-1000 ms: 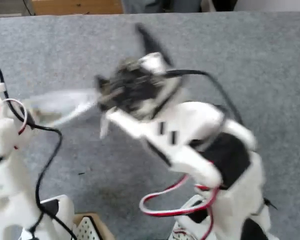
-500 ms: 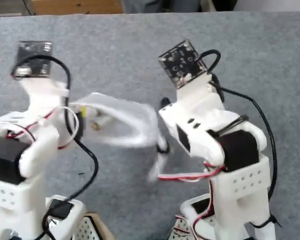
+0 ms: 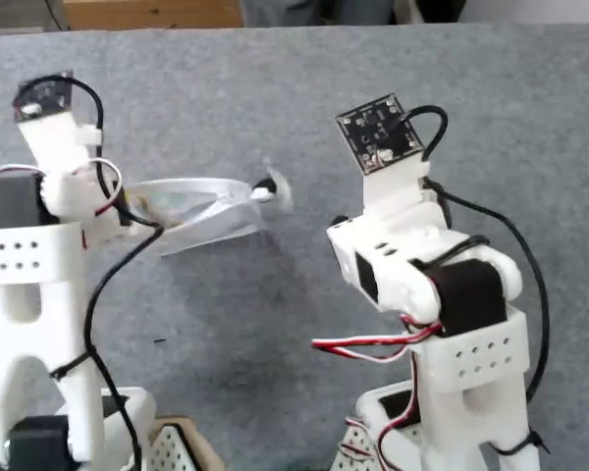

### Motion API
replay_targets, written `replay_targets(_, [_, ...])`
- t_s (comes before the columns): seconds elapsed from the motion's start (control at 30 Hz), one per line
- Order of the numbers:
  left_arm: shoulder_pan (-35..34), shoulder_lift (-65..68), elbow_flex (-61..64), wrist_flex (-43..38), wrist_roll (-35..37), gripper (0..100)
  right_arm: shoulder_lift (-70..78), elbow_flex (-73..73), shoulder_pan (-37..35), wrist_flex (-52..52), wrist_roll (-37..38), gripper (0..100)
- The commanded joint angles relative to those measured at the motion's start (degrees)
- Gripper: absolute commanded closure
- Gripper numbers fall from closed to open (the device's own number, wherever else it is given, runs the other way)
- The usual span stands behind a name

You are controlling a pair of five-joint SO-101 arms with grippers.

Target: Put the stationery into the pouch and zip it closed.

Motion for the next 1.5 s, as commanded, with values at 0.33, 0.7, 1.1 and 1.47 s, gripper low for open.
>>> replay_targets(0.33, [8.0,-9.2,2.4,0.5,-1.2,97,-0.6,-0.6,-9.4,1.2,1.3,59.2])
replay_targets(0.7, [17.7,-19.3,1.9,0.7,-1.0,97,-0.7,-0.7,-10.2,-0.4,1.4,59.2])
replay_targets(1.1, [10.4,-19.2,10.2,-3.1,-0.7,97,-1.8,0.4,-24.2,-15.6,1.8,78.8])
replay_targets(1.47, [-2.9,-0.8,8.3,0.0,-0.1,97,-1.5,1.0,-19.8,-17.6,1.7,84.1])
